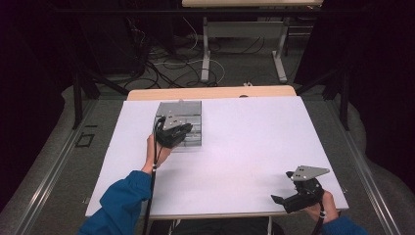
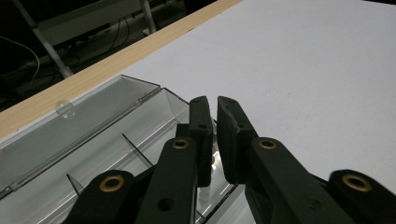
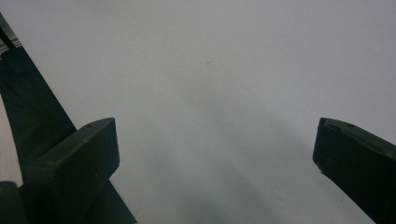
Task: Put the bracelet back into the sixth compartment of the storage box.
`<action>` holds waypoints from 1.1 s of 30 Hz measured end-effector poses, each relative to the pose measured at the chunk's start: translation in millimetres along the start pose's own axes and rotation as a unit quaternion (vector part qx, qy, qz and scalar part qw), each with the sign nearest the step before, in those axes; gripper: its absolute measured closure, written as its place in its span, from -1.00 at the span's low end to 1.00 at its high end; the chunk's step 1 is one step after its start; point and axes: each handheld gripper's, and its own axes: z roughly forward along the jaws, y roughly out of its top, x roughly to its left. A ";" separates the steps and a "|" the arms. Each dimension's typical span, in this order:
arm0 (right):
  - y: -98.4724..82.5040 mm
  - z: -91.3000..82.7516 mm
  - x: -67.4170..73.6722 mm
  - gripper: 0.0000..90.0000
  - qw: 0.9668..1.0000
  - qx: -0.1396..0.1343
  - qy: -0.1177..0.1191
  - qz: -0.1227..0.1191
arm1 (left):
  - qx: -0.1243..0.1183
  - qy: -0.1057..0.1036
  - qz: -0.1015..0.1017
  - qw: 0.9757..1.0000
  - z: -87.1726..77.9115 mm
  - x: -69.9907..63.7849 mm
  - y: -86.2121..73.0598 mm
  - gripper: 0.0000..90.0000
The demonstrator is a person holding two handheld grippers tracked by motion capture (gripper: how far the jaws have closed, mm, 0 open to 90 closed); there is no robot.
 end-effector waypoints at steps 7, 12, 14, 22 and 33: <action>0.0 0.2 0.0 -1.00 1.000 0.000 0.001 -0.001 | 0.003 0.001 0.002 1.000 3.4 0.2 -1.1 0.89; 0.1 0.0 0.2 -1.00 1.000 0.003 0.002 0.000 | 0.009 -0.003 0.002 1.000 5.3 0.7 -1.7 0.89; 0.1 0.3 0.1 -1.00 1.000 0.004 0.003 0.000 | 0.012 -0.003 0.002 1.000 5.9 0.9 -1.9 0.89; -0.1 0.2 0.3 -1.00 1.000 0.006 0.004 0.001 | 0.030 -0.011 0.000 0.999 14.6 1.1 -4.7 0.88; 0.3 0.2 -0.8 -1.00 1.000 0.006 0.007 -0.007 | 0.061 -0.019 0.003 0.998 28.3 1.4 -7.3 0.88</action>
